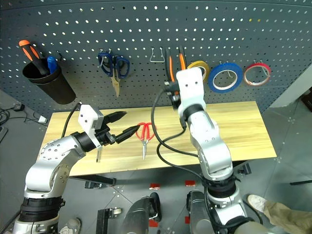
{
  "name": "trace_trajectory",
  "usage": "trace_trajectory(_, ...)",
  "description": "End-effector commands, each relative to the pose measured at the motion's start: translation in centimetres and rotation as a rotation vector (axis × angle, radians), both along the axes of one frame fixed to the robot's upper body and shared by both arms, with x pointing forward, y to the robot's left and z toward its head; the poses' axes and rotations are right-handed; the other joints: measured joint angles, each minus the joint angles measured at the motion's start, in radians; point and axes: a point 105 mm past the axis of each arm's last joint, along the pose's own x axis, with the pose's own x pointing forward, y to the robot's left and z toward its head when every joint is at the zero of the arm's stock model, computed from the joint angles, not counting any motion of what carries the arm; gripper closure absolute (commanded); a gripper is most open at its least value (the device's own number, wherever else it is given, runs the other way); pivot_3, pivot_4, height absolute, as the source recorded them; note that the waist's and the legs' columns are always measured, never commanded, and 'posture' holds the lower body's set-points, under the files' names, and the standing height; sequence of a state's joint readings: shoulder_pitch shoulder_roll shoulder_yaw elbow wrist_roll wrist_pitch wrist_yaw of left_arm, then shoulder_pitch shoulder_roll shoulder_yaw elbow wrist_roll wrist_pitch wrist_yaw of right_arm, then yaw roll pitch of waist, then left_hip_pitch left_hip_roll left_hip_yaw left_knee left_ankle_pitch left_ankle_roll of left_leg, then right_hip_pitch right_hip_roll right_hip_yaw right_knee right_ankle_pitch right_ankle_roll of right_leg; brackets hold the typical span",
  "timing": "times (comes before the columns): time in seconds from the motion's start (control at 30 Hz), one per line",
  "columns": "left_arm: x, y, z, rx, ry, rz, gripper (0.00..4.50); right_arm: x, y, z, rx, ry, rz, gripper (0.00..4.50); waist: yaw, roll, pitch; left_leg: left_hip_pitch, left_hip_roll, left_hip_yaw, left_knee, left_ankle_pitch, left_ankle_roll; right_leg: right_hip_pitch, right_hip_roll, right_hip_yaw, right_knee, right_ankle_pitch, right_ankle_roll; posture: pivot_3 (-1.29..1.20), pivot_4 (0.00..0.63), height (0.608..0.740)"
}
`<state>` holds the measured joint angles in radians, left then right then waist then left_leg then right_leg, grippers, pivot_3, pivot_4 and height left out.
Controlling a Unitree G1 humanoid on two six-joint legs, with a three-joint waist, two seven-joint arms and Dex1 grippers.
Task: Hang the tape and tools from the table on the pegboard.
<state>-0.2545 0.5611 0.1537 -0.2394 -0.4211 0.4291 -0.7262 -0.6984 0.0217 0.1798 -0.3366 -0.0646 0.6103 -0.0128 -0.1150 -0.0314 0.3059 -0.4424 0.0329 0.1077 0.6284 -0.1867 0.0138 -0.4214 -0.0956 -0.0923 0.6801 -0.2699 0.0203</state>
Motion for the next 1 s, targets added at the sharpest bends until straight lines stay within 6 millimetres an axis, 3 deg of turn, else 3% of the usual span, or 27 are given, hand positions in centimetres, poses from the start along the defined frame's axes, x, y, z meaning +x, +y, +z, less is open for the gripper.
trace_trajectory(0.03, 0.5, 0.7, 2.8, -0.042, -0.084, 0.063, 0.59, 0.6, 1.4, 4.4, 0.030, -0.209, 0.010, 1.87, 0.000, -0.005, -0.004, 0.000, 0.000, 0.000, 0.000, 0.000, 0.000, 0.000, 0.000, 0.000, 0.000, 0.000, 0.000, -0.21, 0.198, 0.740)
trace_trajectory(0.3, 1.6, 0.8, 5.2, -0.051, -0.137, 0.141, 0.59, 2.6, 4.4, 9.5, 0.029, -0.422, 0.048, 1.87, 0.000, -0.014, -0.013, -0.002, 0.001, 0.000, 0.001, 0.001, -0.001, 0.000, 0.002, -0.001, -0.001, 0.002, -0.001, -0.17, 0.168, 0.740)
trace_trajectory(0.5, 1.9, 0.2, 5.6, -0.051, -0.137, 0.152, 0.59, 3.8, 5.5, 10.8, 0.030, -0.485, 0.040, 1.87, 0.004, -0.016, -0.013, -0.004, 0.001, -0.001, 0.001, 0.001, -0.001, -0.001, 0.002, -0.002, -0.001, 0.002, -0.001, -0.14, 0.184, 0.740)
trace_trajectory(0.77, 2.5, -0.4, 5.4, -0.040, -0.115, 0.144, 0.59, 6.0, 6.3, 8.9, -0.006, -0.447, 0.019, 1.87, 0.016, -0.015, -0.013, -0.003, 0.002, -0.001, 0.002, 0.001, -0.001, -0.001, 0.002, -0.001, 0.000, 0.002, -0.002, -0.09, 0.244, 0.740)
trace_trajectory(1.0, 3.1, -1.0, 5.3, -0.044, -0.112, 0.122, 0.59, 7.5, 5.5, 6.2, -0.054, -0.396, -0.038, 1.87, 0.034, -0.015, -0.012, -0.003, 0.002, -0.001, 0.002, 0.001, -0.001, -0.001, 0.002, -0.001, 0.000, 0.002, -0.002, -0.07, 0.266, 0.740)
